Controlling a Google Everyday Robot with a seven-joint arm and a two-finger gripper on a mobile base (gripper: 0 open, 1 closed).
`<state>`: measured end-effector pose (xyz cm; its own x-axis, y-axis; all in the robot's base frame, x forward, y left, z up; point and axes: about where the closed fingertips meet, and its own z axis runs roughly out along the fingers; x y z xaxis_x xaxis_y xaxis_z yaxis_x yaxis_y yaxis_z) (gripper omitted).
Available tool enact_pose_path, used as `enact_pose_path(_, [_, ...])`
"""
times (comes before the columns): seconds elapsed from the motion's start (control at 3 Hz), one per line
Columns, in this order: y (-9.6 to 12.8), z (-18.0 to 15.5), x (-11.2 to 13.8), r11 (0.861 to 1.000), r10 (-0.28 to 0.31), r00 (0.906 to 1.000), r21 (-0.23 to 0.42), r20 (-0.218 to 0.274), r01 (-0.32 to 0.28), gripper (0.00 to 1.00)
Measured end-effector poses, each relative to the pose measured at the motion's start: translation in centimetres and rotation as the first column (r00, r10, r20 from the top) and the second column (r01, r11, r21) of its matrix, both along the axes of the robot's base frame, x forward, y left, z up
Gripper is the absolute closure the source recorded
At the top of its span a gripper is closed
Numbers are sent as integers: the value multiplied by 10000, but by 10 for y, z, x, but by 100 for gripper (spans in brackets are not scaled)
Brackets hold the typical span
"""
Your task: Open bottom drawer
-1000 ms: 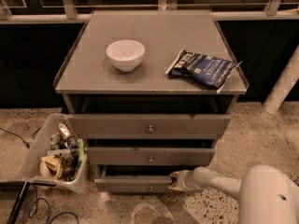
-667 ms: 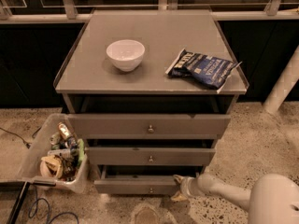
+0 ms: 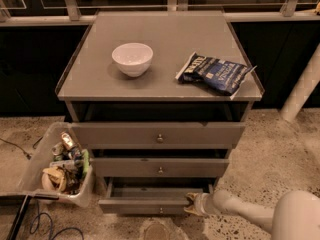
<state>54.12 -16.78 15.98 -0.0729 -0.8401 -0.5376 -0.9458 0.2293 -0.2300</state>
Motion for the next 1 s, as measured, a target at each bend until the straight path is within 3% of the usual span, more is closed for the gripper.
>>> enact_pose_path(0.33, [0, 0, 0, 10000, 0, 10000, 0, 0, 0, 81])
enact_pose_path(1.0, [0, 0, 0, 10000, 1, 10000, 1, -1, -1, 35])
